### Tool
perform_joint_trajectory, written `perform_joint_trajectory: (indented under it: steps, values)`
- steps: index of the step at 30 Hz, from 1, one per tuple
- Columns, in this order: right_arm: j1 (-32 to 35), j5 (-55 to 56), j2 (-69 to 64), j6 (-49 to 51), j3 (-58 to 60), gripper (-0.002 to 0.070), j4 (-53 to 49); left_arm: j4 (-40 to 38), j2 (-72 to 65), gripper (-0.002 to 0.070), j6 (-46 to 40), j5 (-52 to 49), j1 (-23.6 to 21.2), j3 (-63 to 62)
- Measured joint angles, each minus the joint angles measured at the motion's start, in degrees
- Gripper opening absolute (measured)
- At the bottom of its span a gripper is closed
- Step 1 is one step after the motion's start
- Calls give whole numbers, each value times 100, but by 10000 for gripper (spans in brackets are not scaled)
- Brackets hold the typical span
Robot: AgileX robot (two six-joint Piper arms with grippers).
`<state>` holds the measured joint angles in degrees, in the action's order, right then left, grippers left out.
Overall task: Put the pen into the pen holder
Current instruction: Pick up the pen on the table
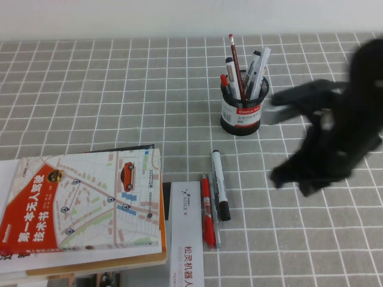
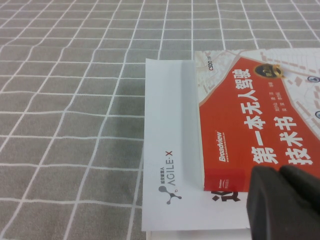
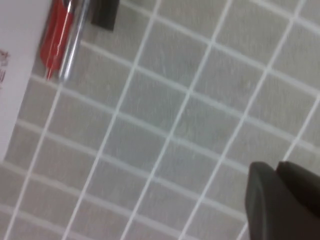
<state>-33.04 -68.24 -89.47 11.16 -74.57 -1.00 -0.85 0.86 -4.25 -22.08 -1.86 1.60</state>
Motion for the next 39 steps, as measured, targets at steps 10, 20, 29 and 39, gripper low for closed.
perform_joint_trajectory:
  steps: [10,20,29,39]
  values:
    - [-358,-156,-1942,146,-2286,-13,462,-10,0,-4,0,0,0,0]
    - [-367,-174,-2595,27,-2663,-13,551,-43,0,-4,0,0,0,0]
    - [-651,-183,-2630,359,-2663,-13,-254,-43,0,-4,0,0,0,0]
    - [-701,529,-2656,382,-2663,-13,-231,-43,0,-4,0,0,0,0]
